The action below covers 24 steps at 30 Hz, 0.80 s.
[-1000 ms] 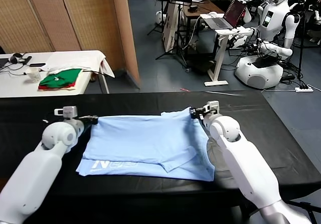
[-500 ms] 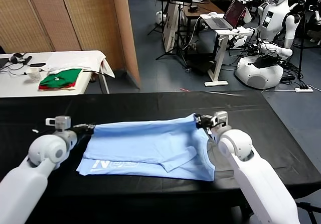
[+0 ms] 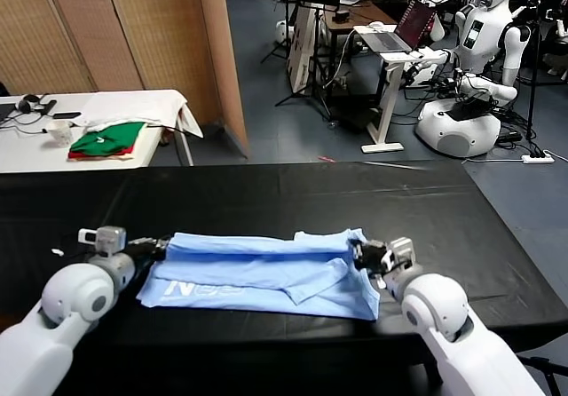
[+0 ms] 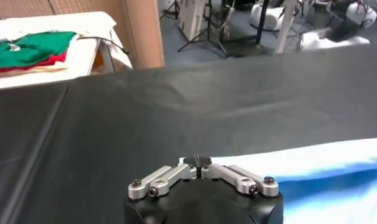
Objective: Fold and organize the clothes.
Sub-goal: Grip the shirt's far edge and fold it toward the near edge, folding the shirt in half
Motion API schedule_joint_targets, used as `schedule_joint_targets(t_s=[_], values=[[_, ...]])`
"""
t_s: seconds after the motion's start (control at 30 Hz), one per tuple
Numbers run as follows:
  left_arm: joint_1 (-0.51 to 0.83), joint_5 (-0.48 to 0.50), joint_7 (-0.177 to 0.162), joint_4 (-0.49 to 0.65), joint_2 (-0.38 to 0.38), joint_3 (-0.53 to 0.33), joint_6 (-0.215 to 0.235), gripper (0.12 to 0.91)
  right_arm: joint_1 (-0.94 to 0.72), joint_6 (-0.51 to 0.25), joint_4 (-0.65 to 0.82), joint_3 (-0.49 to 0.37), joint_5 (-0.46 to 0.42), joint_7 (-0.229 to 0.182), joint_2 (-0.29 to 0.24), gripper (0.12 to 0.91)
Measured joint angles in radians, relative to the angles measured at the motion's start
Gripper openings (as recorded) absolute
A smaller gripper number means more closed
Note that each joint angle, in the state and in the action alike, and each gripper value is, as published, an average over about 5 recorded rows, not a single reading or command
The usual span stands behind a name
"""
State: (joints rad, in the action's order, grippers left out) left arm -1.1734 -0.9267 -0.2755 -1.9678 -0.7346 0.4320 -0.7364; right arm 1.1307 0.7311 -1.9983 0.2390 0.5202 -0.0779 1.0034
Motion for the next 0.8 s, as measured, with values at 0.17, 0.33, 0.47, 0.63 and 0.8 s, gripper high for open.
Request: schedule_joint_targets(t_s=[0.17,0.33,0.47,0.63,0.8], values=[[-0.03,0.011,-0.001,-0.015,-0.004,0.011,0.0,0.147,0.017,-0.001,0.003,0.002,-0.003,0.0,0.003,0.146],[-0.054,0.032,-0.001,-0.016,-0.018,0.011,0.0,0.147,0.023,-0.003,0.008,0.003,-0.004,0.001,0.009,0.146],[-0.07,0.046,-0.004,-0.016,-0.03,0.012,0.0,0.147,0.022,-0.003,0.009,0.003,-0.004,0.001,0.011,0.146],[-0.082,0.056,-0.011,-0.01,-0.039,0.015,0.0,0.147,0.024,-0.001,0.009,0.004,-0.006,0.001,0.01,0.146],[-0.099,0.054,-0.027,-0.016,-0.044,0.029,0.0,0.147,0.025,0.0,0.009,0.005,-0.006,0.002,0.009,0.146]])
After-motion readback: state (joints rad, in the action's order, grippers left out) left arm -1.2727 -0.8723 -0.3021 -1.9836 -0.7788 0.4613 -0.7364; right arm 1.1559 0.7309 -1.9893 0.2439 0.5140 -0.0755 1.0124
